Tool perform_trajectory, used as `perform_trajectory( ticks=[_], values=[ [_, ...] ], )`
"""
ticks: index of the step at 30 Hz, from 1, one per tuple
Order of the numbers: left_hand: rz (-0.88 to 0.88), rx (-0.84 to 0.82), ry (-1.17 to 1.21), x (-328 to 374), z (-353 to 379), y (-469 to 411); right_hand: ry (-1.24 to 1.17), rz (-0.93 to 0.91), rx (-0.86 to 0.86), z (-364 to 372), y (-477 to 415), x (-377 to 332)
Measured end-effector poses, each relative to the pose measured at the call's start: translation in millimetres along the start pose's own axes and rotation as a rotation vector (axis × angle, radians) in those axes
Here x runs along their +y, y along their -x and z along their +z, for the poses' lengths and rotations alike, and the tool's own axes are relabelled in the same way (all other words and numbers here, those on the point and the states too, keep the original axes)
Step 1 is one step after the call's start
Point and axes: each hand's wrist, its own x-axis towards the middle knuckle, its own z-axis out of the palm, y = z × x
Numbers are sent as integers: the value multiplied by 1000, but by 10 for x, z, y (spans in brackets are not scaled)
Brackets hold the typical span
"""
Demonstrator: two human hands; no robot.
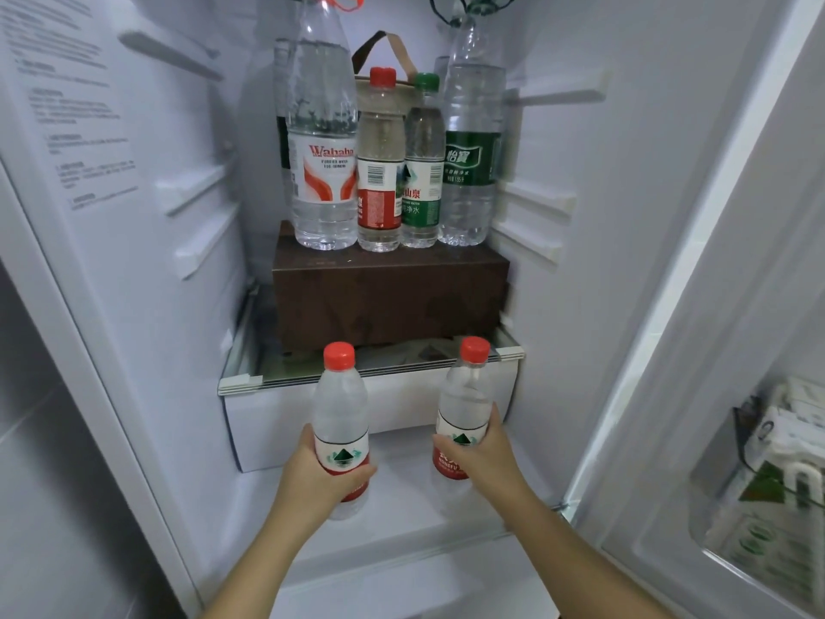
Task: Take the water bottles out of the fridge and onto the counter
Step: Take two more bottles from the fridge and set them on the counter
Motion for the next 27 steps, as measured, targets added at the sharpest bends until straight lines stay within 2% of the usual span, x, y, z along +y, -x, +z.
perform_trajectory(
  ticks=[6, 16, 22, 27],
  values=[
    [23, -9, 109, 83, -5, 2, -21, 1, -33, -26, 14, -92],
    [173, -78, 171, 103, -36, 194, -7, -29, -49, -54, 136, -66],
    [59, -63, 126, -20, -34, 138, 39, 48, -21, -45, 83, 11],
    [73, -61, 109, -11, -27, 37, 34, 59, -20, -34, 81, -42]
  ],
)
